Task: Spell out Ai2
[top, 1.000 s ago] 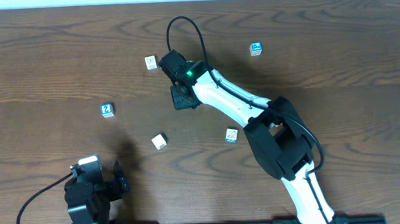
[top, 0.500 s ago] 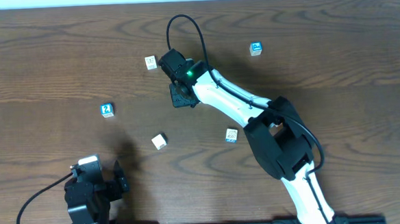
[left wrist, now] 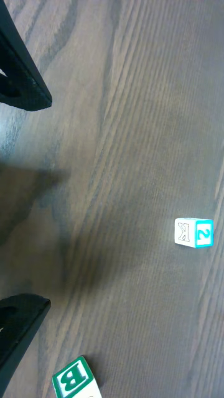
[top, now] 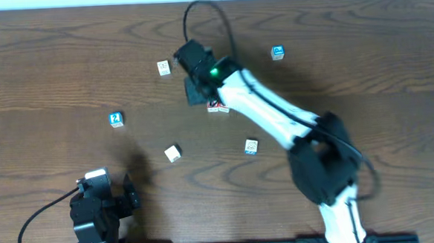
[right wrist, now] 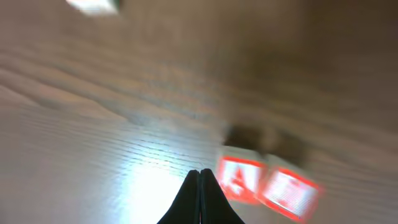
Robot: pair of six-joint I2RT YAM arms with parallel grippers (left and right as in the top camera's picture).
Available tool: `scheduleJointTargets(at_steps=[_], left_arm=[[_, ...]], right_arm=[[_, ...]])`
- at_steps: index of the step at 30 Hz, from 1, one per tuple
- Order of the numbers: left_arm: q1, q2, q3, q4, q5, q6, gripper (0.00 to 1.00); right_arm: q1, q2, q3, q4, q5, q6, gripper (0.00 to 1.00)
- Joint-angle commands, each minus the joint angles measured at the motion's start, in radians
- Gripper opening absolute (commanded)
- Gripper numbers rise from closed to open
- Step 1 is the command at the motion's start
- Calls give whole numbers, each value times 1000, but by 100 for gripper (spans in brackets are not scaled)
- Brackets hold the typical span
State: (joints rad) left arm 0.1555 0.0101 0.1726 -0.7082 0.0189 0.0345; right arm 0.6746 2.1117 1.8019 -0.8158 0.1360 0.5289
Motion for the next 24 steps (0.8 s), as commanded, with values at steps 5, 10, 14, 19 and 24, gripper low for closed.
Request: scheduleJointTargets(at_steps=[5,10,14,19,24], left_arm=[[3,-6,-13,-11,-8,14,95],[3,-6,-13,-11,-8,14,95],[3,-6,-13,-11,-8,14,95],[3,-6,-13,-11,-8,14,95],[3,-6,-13,-11,-8,14,95]], right_arm=[[-87,-246,42,-209,249,27,1],[-158,-364,12,-330,264,-13,1],[-216,-532,-103,-303,264,-112,1],[-339,-821,-370,-214,219,-163,1],[-432,-1079,-634,-132,130,-148,1]])
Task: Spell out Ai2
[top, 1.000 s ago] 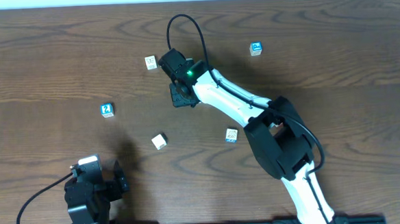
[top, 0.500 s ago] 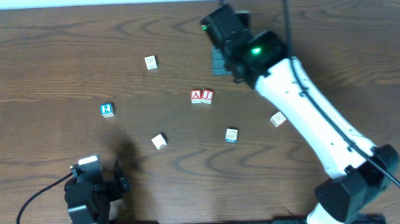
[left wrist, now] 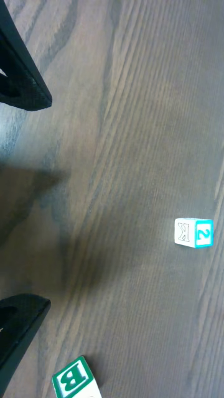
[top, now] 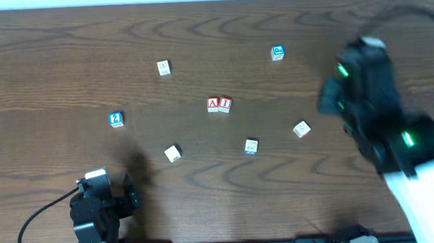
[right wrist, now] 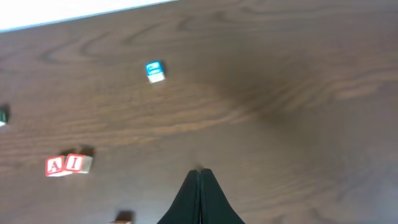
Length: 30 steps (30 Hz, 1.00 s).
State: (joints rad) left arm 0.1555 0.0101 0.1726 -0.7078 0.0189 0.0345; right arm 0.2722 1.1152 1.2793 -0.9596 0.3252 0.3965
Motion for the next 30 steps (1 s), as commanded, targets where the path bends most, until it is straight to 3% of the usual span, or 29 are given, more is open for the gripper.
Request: scheduleJointTargets(at_steps=[1,9,10,11,12,15,30], left_arm=[[3,-6,-13,-11,-8,14,95],[3,-6,-13,-11,-8,14,95],[3,-6,-13,-11,-8,14,95],[3,-6,-13,-11,-8,14,95],[3,-6,-13,-11,-8,14,96],[3,-6,-13,-11,-8,14,95],[3,-6,-13,-11,-8,14,95]], right_arm=[[-40,-136,-166,22,-61,0,1],[-69,-441,-458,44,-59,112,1],[-69,-469,-483,55,-60,112,6],[-69,-481,-492,65,-59,112,15],[-69,-487,-497,75,-60,112,33],[-69,-487,-498,89,-60,112,99],[-69,-487,-498,88,-64,112,99]])
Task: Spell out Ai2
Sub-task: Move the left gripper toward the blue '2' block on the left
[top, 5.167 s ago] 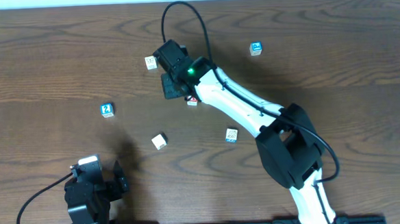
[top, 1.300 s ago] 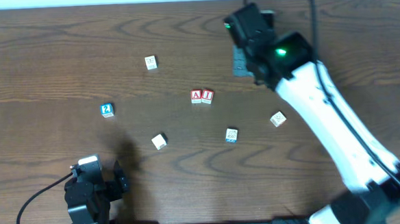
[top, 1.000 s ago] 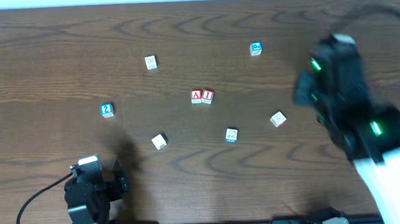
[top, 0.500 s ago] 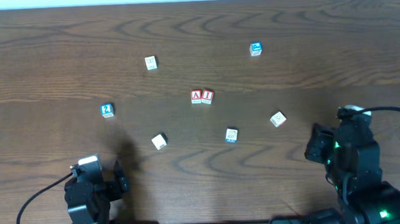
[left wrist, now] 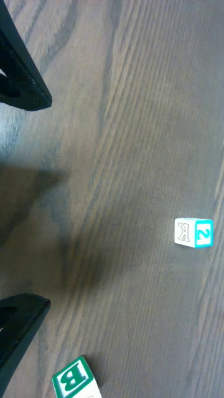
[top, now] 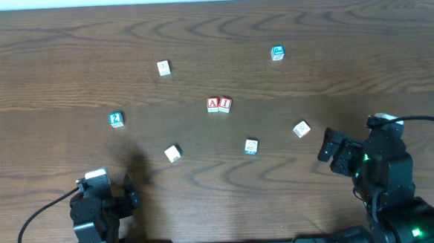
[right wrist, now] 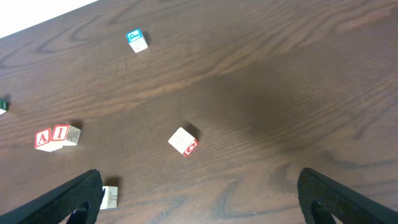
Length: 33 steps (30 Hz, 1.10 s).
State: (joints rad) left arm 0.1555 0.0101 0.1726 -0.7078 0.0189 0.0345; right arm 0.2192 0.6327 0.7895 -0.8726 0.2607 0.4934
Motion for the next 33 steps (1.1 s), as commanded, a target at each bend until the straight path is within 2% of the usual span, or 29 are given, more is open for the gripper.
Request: scheduleJointTargets(at_steps=[1,17,20,22,24,26,33], left_arm=[[3,-6,-13,-11,-8,14,95],[3,-6,-13,1,6,3,95],[3,-6,-12,15,63,-115,95],[3,-6,-11,18,108,-261,95],[3,-6,-8,10,169,-458,95],[3,-6,-7,3,192,-589,95],[3,-6,-7,60,184,-658,95]], right_arm=[[-16,-4,-8,0,0,15,99],[-16,-4,-8,0,0,15,99],[-16,-4,-8,1,0,15,99],[-16,-5,-8,0,0,14,99],[-16,-4,-8,0,0,15,99],[-16,-4,-8,0,0,14,99],[-16,-4,-8,1,0,14,99]])
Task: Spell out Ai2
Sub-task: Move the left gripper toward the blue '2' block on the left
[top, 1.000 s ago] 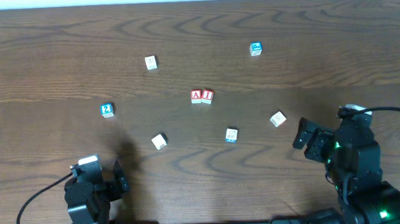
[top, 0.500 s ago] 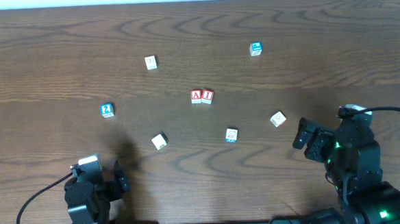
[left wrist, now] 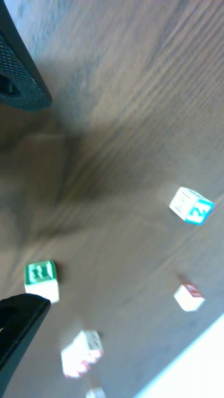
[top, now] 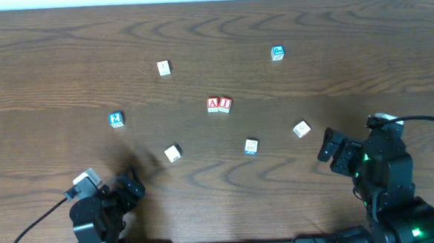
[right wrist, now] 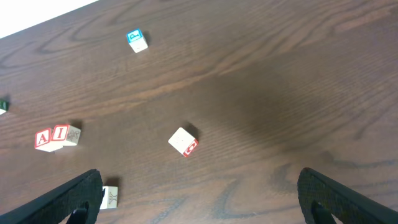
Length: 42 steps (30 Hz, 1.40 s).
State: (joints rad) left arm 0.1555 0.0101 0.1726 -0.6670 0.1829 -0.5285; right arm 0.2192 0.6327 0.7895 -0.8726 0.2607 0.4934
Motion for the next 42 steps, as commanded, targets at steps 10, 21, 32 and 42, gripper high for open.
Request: scheduleJointTargets(at_steps=[10,21,32,42], left_arm=[[3,-5,-7,198,-55,-72,95],[3,293,10,486,-253,-16,96],[3,925,356,529,-314,113,96],[-1,1345,663,457,-258,197,96]], right_arm=[[-16,-5,-8,1,0,14,99],[-16,-4,-8,1,0,14,99],[-16,-4,-8,0,0,15,99],[-16,-4,-8,0,0,15,99]])
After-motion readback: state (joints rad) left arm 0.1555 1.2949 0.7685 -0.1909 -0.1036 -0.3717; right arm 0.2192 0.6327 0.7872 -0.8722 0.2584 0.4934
